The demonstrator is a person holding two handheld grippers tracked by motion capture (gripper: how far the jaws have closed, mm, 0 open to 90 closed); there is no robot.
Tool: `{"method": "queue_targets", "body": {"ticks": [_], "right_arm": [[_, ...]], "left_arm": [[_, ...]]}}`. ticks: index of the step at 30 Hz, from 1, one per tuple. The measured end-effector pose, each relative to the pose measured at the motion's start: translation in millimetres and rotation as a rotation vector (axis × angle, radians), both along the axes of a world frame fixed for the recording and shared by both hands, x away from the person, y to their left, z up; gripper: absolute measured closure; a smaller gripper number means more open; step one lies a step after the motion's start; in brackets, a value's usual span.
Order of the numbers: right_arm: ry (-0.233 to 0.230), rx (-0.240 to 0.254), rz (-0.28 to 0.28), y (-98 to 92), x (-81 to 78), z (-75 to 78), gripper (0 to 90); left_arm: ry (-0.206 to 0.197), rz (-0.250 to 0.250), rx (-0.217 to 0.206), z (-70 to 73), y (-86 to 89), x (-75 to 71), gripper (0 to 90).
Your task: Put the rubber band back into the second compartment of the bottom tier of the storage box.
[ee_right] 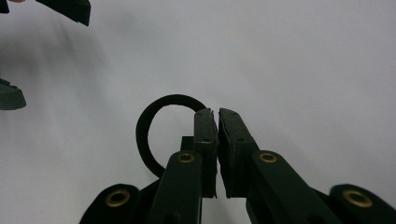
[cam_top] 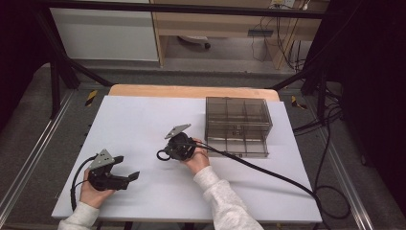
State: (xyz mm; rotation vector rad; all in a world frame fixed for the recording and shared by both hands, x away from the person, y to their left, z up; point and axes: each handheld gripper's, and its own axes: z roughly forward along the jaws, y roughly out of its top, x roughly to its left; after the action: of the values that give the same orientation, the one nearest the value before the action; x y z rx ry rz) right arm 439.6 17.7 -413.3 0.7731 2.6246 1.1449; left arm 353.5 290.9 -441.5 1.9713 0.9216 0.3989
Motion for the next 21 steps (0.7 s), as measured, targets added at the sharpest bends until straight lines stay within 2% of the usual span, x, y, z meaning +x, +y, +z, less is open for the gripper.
{"method": "queue_targets", "body": {"ticks": [21], "right_arm": [[-0.02, 0.007, -0.015, -26.9, -5.8, 11.4, 86.1]], "left_arm": [[0.0, -0.001, 0.0, 0.0, -0.3, 0.0, 6.9]]}}
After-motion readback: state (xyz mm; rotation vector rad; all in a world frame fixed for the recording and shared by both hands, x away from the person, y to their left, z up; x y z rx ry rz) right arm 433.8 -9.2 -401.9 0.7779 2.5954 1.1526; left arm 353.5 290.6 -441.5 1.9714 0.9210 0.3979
